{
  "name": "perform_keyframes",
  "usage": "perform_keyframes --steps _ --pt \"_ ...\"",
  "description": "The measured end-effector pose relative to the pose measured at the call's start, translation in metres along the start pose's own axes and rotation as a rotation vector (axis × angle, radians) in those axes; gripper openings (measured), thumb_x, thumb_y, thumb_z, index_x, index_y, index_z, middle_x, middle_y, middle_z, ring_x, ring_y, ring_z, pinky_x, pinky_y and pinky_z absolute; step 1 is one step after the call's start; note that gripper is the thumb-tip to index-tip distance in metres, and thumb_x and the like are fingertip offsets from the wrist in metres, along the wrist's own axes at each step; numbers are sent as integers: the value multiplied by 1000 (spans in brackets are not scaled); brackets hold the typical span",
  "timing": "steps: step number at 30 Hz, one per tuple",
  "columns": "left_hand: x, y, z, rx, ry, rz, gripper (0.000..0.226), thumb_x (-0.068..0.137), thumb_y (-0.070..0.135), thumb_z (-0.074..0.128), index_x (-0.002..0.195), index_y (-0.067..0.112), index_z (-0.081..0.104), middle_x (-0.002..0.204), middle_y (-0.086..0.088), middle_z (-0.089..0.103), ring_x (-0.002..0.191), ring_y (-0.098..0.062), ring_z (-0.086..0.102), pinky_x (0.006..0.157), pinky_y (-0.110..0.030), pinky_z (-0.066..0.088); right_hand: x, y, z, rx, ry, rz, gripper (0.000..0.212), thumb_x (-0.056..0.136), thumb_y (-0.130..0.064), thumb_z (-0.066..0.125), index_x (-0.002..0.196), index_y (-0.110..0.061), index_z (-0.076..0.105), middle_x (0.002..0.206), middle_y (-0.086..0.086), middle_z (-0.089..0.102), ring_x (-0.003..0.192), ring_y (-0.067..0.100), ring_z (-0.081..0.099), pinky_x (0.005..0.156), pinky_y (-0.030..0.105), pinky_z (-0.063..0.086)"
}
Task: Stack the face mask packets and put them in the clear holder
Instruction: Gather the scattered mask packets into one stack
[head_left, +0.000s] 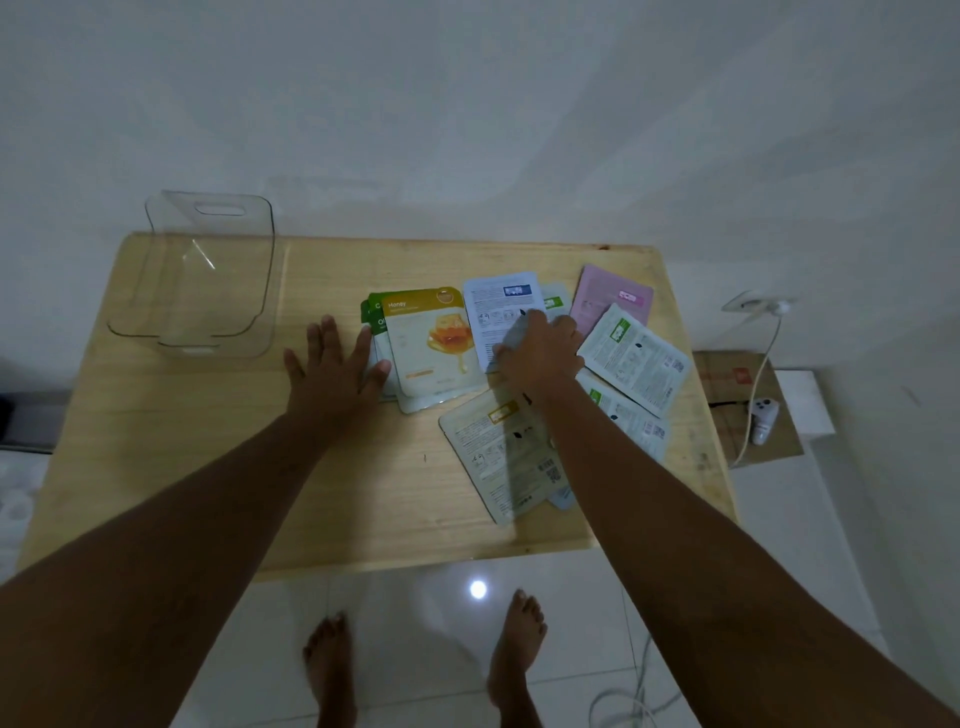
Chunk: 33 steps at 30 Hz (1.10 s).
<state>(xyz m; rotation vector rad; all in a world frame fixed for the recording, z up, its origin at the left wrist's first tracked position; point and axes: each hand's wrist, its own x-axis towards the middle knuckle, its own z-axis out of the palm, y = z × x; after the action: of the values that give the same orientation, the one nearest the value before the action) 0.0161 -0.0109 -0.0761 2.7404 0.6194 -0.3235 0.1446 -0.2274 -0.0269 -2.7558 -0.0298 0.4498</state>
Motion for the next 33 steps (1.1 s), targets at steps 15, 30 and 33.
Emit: perform_keyframes --steps 15,30,33 --pt "1 1 0 -9 -18 -5 69 97 60 20 156 30 3 163 -18 -12 150 -35 -15 116 -63 -5 11 -9 -43 485 164 -128 29 87 -12 62 116 -12 68 102 6 74 84 15 64 80 33 57" --pt "0 -2 -1 71 -48 38 74 96 55 32 156 27 -2 161 -21 -16 149 -40 -16 115 -65 -2 -46 -106 58 343 -77 -336 32 87 -27 65 109 -4 67 105 15 70 103 27 65 89 34 51" --pt "1 -4 0 78 -47 35 72 97 52 33 156 25 3 162 -21 -14 149 -40 -15 115 -65 -1 -41 -104 65 320 -80 -310 37 90 -34 61 110 -4 66 108 15 69 103 27 65 93 37 53"
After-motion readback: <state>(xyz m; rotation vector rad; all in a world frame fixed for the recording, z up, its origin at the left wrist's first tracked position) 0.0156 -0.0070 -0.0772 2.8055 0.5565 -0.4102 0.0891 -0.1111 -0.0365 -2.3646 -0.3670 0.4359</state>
